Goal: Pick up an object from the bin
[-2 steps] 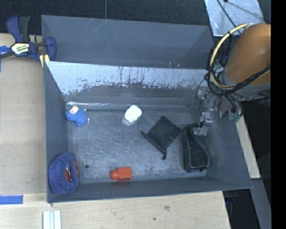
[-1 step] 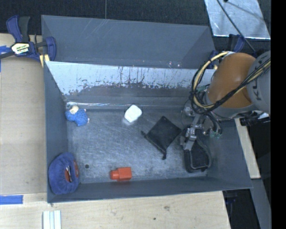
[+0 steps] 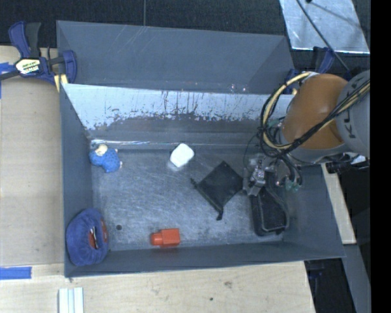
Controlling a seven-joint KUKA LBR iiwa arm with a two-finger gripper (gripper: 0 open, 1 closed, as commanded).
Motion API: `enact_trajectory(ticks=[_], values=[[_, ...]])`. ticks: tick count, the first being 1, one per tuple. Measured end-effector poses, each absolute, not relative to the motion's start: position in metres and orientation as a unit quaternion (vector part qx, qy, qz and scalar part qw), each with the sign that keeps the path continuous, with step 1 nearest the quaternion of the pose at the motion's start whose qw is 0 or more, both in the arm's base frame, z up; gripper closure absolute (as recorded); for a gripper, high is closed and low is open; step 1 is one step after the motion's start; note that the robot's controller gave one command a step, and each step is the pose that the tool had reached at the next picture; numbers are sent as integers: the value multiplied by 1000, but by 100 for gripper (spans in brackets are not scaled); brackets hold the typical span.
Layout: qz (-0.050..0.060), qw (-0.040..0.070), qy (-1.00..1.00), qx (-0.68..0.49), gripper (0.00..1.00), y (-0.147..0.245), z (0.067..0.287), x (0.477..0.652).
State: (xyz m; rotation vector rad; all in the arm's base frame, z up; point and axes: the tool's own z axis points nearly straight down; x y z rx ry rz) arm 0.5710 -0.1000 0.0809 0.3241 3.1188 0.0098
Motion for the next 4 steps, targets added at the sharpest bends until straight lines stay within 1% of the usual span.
enact_trajectory(ticks=[1,2,3,4], values=[[0,6,994,107,100,-86,213,570],[0,2,994,107,0,-87,207,569],[1,-3,1000,30,0,-19,83,529],[0,1,999,32,100,-21,87,532]])
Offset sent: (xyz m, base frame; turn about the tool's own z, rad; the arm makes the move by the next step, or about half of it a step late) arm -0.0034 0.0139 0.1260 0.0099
